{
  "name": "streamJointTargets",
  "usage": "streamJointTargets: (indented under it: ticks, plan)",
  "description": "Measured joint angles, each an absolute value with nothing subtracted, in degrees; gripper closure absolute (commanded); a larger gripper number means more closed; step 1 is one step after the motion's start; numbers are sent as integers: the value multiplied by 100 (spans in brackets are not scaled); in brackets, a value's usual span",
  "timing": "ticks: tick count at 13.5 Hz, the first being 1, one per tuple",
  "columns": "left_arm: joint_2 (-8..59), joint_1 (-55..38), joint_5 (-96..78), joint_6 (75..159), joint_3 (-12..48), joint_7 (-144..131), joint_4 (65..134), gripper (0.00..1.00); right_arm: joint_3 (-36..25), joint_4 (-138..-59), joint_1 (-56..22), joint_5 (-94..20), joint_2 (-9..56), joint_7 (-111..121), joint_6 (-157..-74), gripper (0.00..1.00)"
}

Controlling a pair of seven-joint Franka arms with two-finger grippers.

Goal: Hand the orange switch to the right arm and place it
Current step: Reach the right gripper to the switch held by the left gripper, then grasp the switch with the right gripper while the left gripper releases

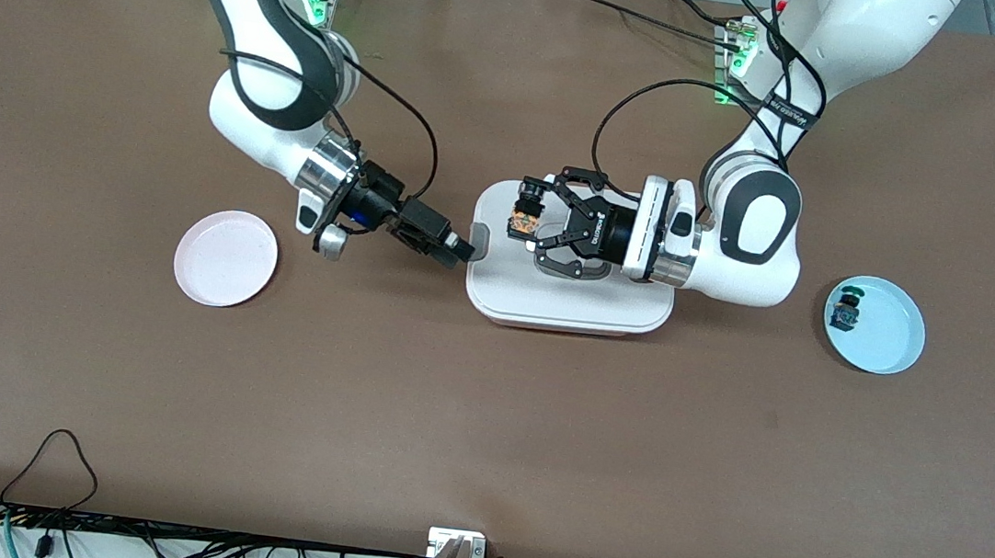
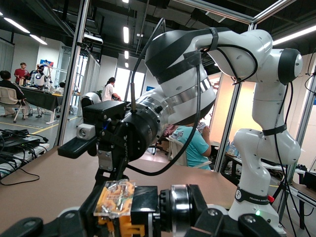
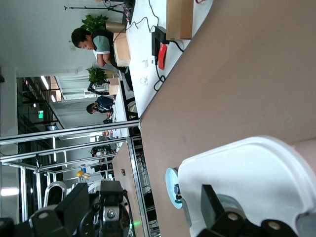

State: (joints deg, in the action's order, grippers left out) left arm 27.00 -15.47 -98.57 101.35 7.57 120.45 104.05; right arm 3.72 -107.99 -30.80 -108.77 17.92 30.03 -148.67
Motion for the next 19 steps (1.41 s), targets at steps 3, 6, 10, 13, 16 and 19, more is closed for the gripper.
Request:
streamJointTargets:
  ticks: [3, 6, 10, 13, 16, 19]
  plan:
    - [2700, -1554, -9892, 10135, 759, 12044, 10405, 100, 369, -10779, -3322, -10983, 1750, 2605, -15180, 0]
    - [2701, -1562, -10010, 10135, 764, 12044, 10405, 100, 369, -10714, -3544, -10998, 1733, 2281, -15330, 0]
    - [2704, -1564, -10012, 10135, 766, 12044, 10405, 100, 368, -10486, -3878, -11069, 1694, 2068, -15852, 4]
    - [2709, -1565, -10012, 10135, 766, 12044, 10405, 100, 367, -10419, -4031, -11071, 1678, 2021, -16157, 36]
    - [2716, -1566, -10012, 10135, 766, 12044, 10405, 100, 332, -10419, -4030, -11071, 1680, 2021, -16176, 67]
    - [2733, -1572, -10059, 10132, 766, 12020, 10402, 100, 322, -10433, -4030, -11071, 1690, 2059, -16185, 97]
